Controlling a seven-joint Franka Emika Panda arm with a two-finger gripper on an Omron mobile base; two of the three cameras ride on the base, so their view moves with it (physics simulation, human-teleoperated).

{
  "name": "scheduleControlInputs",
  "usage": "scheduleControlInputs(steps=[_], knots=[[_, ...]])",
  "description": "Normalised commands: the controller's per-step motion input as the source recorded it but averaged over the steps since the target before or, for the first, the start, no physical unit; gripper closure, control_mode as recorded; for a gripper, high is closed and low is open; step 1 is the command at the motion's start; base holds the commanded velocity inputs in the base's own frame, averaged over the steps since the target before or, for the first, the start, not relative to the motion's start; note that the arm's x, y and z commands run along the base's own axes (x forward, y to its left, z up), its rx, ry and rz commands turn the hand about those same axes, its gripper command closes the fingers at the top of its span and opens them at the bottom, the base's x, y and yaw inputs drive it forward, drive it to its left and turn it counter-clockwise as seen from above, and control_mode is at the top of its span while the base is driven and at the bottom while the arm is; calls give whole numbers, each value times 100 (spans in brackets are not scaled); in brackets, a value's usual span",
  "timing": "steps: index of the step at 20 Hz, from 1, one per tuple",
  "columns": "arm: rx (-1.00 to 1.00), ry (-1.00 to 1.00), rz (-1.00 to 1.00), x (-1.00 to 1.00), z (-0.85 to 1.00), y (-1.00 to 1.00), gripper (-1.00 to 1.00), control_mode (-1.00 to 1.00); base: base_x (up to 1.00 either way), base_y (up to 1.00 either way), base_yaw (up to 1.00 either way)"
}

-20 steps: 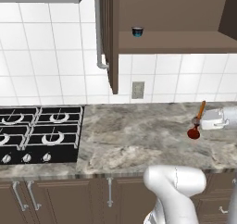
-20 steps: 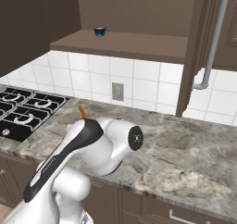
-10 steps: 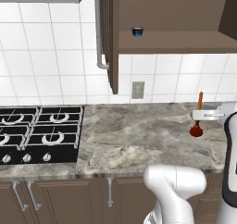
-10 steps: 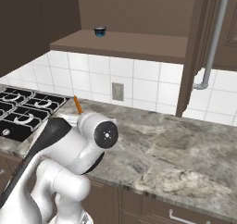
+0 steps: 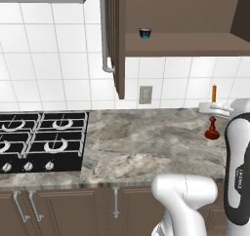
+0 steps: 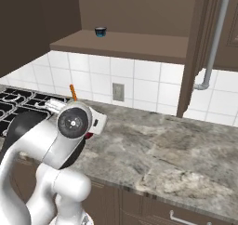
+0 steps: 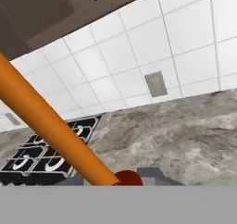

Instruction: Pick the jar and candle from the dining table and place them in the open cabinet. Close the cabinet after placing the objects.

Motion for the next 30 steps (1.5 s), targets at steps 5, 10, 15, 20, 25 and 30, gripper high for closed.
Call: scheduleControlInputs(steps=[5,10,15,20,25,30], knots=[[2,0,-19,-13,34,-5,100,-100,0,0,0],[9,0,-15,-4,33,-10,100,-100,0,0,0],[2,-1,-2,-7,33,-10,100,-100,0,0,0],[0,-11,0,-2,30,-6,100,-100,0,0,0],[0,-11,0,-8,31,-5,100,-100,0,0,0],[0,-4,-8,6,27,1,100,-100,0,0,0]])
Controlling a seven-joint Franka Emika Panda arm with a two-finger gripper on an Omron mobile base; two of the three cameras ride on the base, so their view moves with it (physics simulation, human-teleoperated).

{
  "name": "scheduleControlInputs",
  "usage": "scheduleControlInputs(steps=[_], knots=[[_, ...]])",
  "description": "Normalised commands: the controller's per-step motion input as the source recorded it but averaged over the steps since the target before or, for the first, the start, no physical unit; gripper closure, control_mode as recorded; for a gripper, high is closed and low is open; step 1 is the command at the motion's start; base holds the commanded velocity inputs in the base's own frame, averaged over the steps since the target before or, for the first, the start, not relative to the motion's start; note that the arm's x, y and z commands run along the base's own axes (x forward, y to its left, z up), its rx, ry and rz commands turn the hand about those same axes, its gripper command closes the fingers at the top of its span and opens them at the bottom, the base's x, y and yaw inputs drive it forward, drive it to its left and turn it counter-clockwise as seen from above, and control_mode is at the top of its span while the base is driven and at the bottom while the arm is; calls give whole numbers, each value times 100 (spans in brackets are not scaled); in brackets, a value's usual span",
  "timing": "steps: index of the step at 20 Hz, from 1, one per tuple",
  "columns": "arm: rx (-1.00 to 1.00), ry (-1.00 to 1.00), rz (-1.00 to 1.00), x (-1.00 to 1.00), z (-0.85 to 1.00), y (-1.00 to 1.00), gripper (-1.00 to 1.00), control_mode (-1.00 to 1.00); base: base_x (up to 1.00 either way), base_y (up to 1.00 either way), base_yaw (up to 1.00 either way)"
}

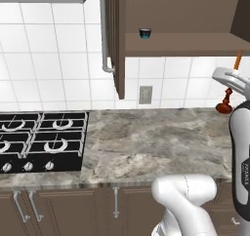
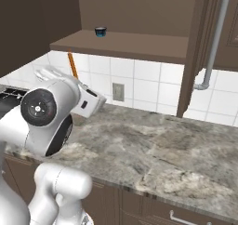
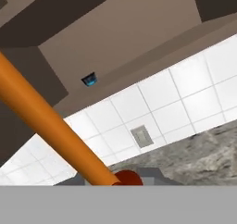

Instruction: Pick the jar and candle from the dining table and place them in the open cabinet. Close the cabinet after placing the objects.

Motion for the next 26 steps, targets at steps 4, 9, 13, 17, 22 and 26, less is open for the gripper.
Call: scheduleControlInputs(steps=[4,9,13,17,22,26], knots=[[0,0,-13,5,36,0,100,-100,0,0,0],[0,-7,-2,12,30,0,100,-100,0,0,0],[0,-10,0,8,27,0,100,-100,0,0,0],[0,-1,0,9,25,0,100,-100,0,0,0],[-3,0,0,20,22,0,100,-100,0,0,0],[-1,-2,0,28,18,0,100,-100,0,0,0]])
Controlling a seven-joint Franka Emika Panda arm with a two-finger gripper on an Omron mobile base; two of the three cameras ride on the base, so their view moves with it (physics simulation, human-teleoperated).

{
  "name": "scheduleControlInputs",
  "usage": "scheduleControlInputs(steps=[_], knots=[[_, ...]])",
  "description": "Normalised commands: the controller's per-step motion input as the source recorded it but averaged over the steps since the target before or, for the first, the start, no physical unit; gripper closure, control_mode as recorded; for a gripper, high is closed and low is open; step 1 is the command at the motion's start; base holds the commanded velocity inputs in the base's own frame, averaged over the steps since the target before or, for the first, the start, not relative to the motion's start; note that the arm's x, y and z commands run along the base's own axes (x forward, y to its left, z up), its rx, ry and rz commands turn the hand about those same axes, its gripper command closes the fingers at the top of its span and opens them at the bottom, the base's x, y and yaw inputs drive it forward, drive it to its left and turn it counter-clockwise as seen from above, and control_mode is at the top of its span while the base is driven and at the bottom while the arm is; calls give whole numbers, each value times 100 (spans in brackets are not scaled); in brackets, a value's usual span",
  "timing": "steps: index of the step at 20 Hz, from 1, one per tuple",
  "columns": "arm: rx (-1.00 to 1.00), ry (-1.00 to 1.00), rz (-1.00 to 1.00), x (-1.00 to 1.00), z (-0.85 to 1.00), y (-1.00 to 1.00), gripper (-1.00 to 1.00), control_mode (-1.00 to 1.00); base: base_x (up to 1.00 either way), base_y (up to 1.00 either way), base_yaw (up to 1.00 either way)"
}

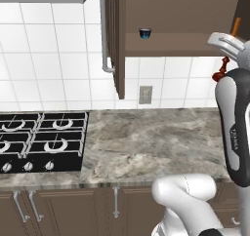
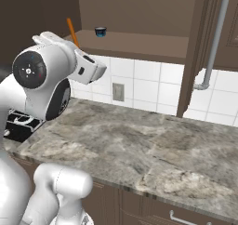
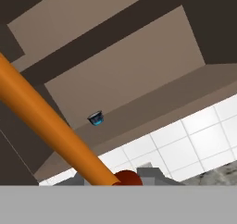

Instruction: Pick the jar and candle from the dining table and place them in the open cabinet. Close the cabinet after placing the objects.

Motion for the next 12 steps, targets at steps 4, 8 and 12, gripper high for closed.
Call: scheduleControlInputs(steps=[4,8,12], knots=[[0,-4,0,36,3,0,100,-100,0,0,0],[0,0,0,45,1,0,100,-100,0,0,0],[0,0,0,47,1,0,100,-100,0,0,0]])
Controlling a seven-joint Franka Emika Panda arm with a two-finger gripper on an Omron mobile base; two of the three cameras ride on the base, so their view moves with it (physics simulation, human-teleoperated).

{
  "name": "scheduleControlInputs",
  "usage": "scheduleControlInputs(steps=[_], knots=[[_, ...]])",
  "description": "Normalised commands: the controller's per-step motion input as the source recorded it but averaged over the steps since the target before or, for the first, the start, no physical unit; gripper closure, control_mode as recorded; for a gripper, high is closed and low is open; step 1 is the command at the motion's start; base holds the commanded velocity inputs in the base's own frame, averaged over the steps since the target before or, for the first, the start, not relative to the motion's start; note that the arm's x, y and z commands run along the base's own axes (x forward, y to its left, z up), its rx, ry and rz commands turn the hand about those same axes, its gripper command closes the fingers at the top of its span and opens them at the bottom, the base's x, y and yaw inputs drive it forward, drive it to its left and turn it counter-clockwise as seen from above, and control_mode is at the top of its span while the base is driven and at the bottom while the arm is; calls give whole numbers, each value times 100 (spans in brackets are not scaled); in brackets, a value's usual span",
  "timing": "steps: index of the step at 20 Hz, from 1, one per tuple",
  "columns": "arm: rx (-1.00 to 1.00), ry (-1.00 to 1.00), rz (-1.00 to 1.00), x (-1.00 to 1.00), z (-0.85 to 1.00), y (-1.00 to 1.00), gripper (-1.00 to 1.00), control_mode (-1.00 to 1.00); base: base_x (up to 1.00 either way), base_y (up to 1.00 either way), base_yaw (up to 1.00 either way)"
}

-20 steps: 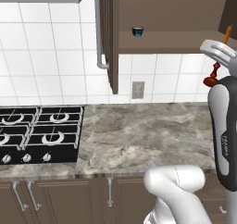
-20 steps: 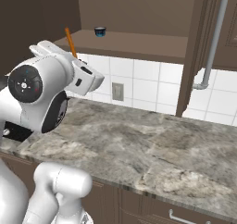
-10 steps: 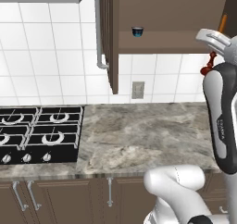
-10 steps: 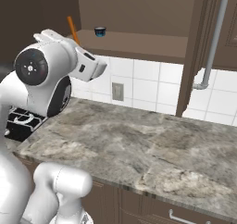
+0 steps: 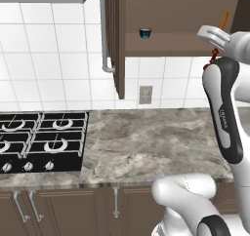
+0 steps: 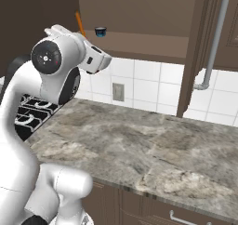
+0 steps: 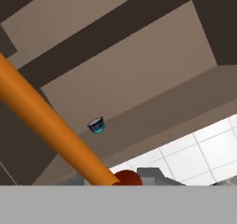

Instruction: Pick the jar and candle from the dining table and place them in the open cabinet. Close the cabinet after placing the objects.

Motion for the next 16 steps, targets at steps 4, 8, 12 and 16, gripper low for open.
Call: scheduleControlInputs(steps=[4,8,12,16], knots=[[0,0,0,46,1,0,100,-100,0,0,0],[0,0,0,40,9,0,100,-100,0,0,0],[0,0,0,29,19,-2,100,-100,0,0,0],[0,1,0,28,19,-4,100,-100,0,0,0]])
